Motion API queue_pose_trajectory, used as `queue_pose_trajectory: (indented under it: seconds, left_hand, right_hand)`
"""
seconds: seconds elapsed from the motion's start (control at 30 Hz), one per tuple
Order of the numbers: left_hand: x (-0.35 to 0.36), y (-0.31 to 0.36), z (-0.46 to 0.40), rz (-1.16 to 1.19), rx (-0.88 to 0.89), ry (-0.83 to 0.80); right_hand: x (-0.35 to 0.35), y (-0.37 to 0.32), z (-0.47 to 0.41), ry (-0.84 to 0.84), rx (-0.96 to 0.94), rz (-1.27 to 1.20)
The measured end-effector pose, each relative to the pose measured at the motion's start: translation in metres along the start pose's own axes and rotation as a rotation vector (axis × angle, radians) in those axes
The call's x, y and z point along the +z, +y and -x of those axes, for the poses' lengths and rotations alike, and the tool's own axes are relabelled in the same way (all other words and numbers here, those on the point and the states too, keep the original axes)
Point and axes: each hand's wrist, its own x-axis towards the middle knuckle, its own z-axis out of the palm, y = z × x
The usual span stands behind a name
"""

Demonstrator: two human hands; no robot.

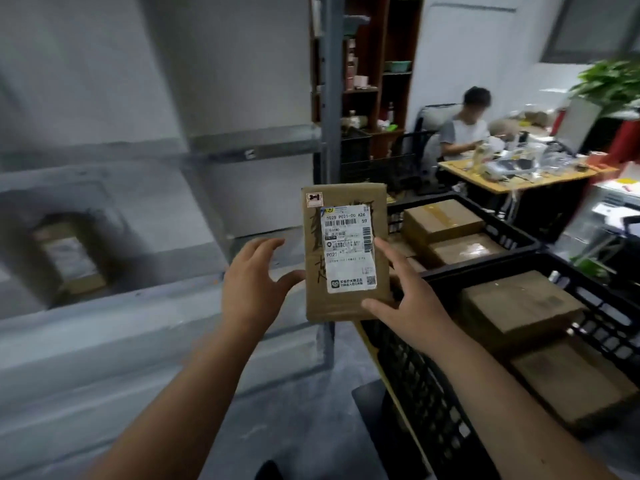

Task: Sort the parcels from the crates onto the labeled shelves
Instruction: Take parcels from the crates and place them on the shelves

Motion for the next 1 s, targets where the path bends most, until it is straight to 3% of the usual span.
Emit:
queue_pose_trajectory:
  seconds: [0.4, 0.63, 1.0]
  left_hand:
    - [-0.191, -0.118, 0.126, -0.233, -0.313, 0.194]
    - [-0.309, -0.222, 0.180, -0.321, -0.421, 0.245]
    - [-0.496, -0.384, 0.260, -0.462, -0.660, 0.413]
  right_hand:
    - [0.176, -0.109, 0.028, -0.320, -0.246, -0.053]
    - [0.319, -0.197, 0.036, -0.465, -0.307, -0.092]
    - [0.558, -0.355, 0.040, -0.738, -0.562, -0.171]
